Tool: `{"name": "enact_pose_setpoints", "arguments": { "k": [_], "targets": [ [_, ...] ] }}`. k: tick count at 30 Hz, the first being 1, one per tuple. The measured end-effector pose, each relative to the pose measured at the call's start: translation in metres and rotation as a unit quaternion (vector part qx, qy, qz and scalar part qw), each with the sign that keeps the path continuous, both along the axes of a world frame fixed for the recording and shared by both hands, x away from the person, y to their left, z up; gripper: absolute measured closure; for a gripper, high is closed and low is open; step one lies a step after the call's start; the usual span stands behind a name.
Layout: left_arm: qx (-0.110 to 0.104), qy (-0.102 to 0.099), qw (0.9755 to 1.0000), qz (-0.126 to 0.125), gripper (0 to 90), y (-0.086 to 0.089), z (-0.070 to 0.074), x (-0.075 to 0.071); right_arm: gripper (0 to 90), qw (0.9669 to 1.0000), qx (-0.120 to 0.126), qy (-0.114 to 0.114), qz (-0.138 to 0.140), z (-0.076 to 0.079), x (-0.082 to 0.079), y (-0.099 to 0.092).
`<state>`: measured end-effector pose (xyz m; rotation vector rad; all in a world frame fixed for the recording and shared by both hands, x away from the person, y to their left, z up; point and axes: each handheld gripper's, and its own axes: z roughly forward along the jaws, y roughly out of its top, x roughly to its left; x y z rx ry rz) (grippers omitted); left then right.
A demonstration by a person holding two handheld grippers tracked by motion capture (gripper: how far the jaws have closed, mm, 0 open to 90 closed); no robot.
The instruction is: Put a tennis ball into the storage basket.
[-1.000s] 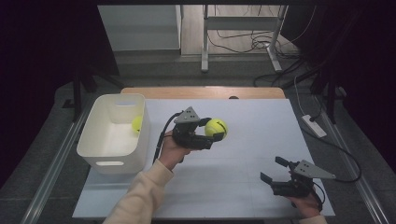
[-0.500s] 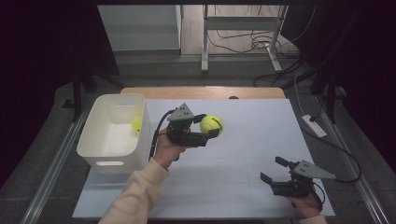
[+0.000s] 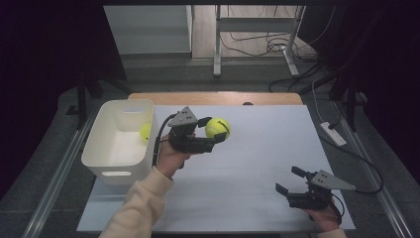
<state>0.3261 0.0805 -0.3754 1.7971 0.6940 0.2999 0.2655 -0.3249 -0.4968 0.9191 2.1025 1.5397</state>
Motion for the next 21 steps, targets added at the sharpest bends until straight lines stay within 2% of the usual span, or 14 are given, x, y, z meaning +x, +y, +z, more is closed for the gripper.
{"name": "enact_pose_setpoints", "arguments": {
  "k": [5, 21],
  "targets": [
    [-0.011, 0.000, 0.9999, 0.000, 27.4, 0.004, 0.003, -0.001, 9.5, 1.0000, -0.001, 0.000, -0.001, 0.000, 0.000, 0.000],
    [-0.010, -0.017, 0.9994, 0.028, 27.5, 0.022, 0.013, -0.003, 9.5, 1.0000, -0.003, -0.002, -0.002, 0.000, 0.000, -0.001]
  ]
}}
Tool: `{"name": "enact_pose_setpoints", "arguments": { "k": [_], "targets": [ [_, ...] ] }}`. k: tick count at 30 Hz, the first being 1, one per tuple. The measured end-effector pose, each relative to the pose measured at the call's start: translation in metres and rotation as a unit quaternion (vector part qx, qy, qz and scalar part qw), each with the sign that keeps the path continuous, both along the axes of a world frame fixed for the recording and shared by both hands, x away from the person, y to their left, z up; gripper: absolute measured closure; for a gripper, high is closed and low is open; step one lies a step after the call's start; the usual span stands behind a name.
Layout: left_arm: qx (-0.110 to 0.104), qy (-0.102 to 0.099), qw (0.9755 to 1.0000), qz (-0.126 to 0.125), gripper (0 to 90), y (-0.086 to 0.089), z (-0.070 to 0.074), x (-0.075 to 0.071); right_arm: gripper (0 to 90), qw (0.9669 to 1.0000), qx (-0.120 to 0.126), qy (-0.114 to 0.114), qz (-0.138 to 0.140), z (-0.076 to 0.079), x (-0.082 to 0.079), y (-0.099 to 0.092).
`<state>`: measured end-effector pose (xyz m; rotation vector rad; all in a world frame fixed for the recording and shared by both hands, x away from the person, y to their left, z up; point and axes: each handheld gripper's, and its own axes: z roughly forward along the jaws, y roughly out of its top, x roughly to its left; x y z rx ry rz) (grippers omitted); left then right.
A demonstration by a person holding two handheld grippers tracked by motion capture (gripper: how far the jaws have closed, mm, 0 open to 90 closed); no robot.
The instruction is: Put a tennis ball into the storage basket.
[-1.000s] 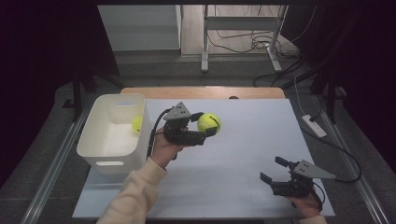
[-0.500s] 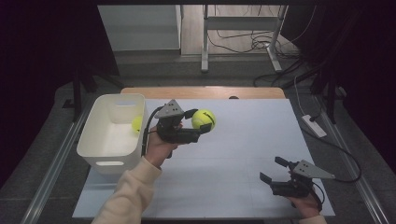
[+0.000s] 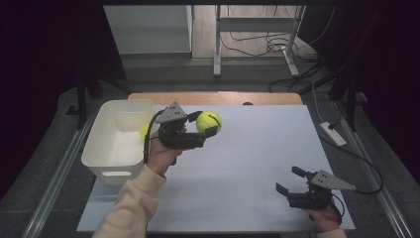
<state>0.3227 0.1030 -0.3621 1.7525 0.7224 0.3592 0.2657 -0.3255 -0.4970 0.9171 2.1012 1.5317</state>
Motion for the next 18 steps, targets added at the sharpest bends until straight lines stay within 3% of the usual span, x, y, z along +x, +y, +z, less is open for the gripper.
{"name": "enact_pose_setpoints", "arguments": {
  "k": [18],
  "targets": [
    [-0.007, -0.004, 0.9996, 0.028, 27.5, 0.023, 0.005, -0.002, 9.5, 1.0000, 0.000, 0.000, 0.000, 0.000, 0.000, 0.000]
  ]
}}
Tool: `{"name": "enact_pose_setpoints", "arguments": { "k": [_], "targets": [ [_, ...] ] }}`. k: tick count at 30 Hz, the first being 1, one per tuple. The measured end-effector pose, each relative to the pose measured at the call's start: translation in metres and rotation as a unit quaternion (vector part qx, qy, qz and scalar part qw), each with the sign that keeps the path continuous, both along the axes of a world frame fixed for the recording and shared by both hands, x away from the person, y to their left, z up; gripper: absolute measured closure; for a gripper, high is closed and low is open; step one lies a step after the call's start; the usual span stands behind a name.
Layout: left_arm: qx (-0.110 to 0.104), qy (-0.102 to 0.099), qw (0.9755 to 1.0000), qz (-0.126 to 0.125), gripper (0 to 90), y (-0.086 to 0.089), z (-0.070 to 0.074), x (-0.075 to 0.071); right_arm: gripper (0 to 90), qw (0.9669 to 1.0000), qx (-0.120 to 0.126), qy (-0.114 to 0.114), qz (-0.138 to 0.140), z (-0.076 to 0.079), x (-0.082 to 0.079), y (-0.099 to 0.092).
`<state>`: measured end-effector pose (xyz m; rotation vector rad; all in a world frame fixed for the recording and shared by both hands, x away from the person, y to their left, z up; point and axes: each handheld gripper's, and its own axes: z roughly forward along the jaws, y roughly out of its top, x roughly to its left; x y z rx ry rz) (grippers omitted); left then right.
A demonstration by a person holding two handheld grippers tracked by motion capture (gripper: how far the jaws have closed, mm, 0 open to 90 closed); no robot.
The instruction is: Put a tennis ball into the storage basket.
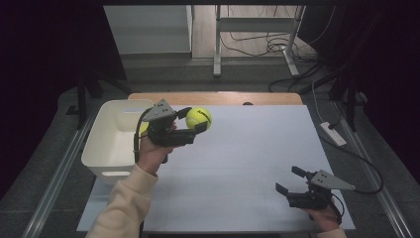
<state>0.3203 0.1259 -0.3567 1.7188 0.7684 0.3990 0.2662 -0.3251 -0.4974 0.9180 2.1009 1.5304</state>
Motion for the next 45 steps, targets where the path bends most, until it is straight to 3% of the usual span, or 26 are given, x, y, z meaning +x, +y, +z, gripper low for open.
{"name": "enact_pose_setpoints", "arguments": {
  "k": [6, 25, 45],
  "targets": [
    [-0.008, -0.001, 0.9999, 0.013, 27.4, 0.010, 0.000, 0.000, 9.5, 1.0000, 0.000, 0.001, -0.001, 0.000, 0.000, 0.000],
    [0.003, -0.006, 0.9989, 0.047, 27.5, 0.033, 0.002, -0.002, 9.5, 1.0000, 0.001, 0.001, -0.001, 0.000, 0.000, 0.000],
    [0.007, -0.005, 0.9960, 0.088, 27.4, 0.058, 0.004, -0.003, 9.5, 1.0000, 0.000, 0.000, -0.002, 0.000, 0.001, 0.000]
  ]
}}
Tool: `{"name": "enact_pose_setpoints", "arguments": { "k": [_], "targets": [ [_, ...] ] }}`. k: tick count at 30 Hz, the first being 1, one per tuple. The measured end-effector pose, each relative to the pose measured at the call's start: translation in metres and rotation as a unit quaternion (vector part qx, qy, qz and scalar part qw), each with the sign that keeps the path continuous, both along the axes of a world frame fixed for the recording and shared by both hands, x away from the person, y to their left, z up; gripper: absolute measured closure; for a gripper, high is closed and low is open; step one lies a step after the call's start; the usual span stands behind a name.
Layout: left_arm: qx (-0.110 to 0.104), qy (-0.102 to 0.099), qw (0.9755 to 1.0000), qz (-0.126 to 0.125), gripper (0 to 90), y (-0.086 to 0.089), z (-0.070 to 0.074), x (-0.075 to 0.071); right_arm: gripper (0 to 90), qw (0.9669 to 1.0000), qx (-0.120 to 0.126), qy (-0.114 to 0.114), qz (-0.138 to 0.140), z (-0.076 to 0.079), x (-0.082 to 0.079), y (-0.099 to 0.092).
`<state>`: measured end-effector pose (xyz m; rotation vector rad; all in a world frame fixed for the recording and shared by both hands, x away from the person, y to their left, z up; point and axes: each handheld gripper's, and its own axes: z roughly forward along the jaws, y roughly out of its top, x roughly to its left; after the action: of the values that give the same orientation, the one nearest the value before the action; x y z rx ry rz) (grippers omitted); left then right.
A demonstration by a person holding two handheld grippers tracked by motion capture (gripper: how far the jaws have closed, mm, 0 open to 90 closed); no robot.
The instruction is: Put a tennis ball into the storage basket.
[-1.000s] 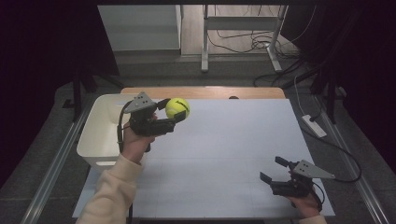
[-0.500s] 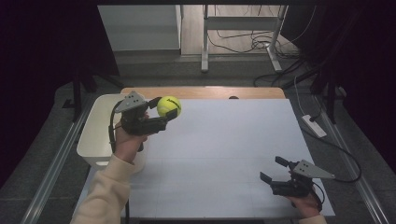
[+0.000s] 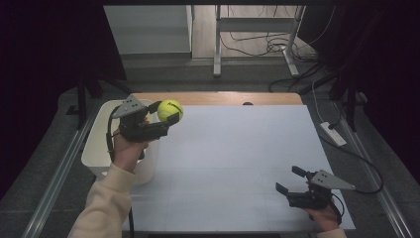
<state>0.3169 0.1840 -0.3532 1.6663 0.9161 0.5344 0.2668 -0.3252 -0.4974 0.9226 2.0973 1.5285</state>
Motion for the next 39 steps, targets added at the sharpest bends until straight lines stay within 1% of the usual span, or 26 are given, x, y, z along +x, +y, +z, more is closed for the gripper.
{"name": "enact_pose_setpoints", "arguments": {
  "k": [3, 5, 7, 17, 20, 24, 32, 39],
  "targets": [
    [0.000, 0.001, 1.0000, 0.005, 27.4, 0.003, 0.000, 0.000, 9.5, 1.0000, 0.000, 0.000, -0.001, 0.000, 0.000, 0.000],
    [-0.002, 0.001, 0.9999, 0.014, 27.4, 0.008, 0.000, 0.000, 9.5, 1.0000, 0.000, 0.000, 0.000, 0.000, 0.000, 0.000],
    [-0.001, 0.001, 0.9999, 0.017, 27.4, 0.011, -0.001, 0.001, 9.5, 1.0000, 0.000, 0.000, 0.000, 0.000, 0.000, 0.000],
    [0.010, 0.007, 0.9988, 0.047, 27.4, 0.025, -0.006, 0.002, 9.6, 1.0000, -0.002, -0.001, 0.000, 0.000, 0.001, 0.000],
    [0.010, 0.007, 0.9986, 0.051, 27.4, 0.028, -0.006, 0.001, 9.6, 1.0000, -0.003, -0.002, 0.000, 0.000, 0.000, 0.000],
    [0.007, 0.010, 0.9981, 0.060, 27.4, 0.035, -0.008, 0.001, 9.6, 1.0000, -0.002, -0.002, -0.001, 0.000, 0.000, 0.000],
    [0.010, 0.020, 0.9961, 0.085, 27.4, 0.048, -0.012, 0.002, 9.6, 1.0000, -0.003, -0.002, -0.001, 0.000, 0.000, 0.000],
    [0.012, 0.028, 0.9937, 0.108, 27.3, 0.061, -0.015, 0.005, 9.6, 1.0000, -0.004, -0.002, 0.000, 0.000, 0.000, 0.001]
  ]
}}
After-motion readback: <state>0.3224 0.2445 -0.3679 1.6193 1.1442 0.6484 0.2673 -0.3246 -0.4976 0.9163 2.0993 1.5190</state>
